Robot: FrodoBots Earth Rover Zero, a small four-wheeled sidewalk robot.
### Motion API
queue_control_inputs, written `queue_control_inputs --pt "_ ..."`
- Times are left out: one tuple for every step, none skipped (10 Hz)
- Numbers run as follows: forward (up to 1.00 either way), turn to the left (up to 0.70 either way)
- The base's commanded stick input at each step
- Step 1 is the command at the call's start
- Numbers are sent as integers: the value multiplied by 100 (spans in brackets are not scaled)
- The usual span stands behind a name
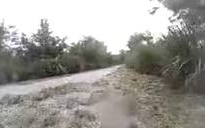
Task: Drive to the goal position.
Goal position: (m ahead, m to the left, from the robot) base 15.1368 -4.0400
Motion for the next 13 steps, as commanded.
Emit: queue_control_inputs --pt "70 0" --pt "70 0" --pt "70 0" --pt "70 0" --pt "70 0" --pt "70 0" --pt "70 0" --pt "70 0" --pt "70 0" --pt "70 0" --pt "70 0" --pt "70 0" --pt "70 0"
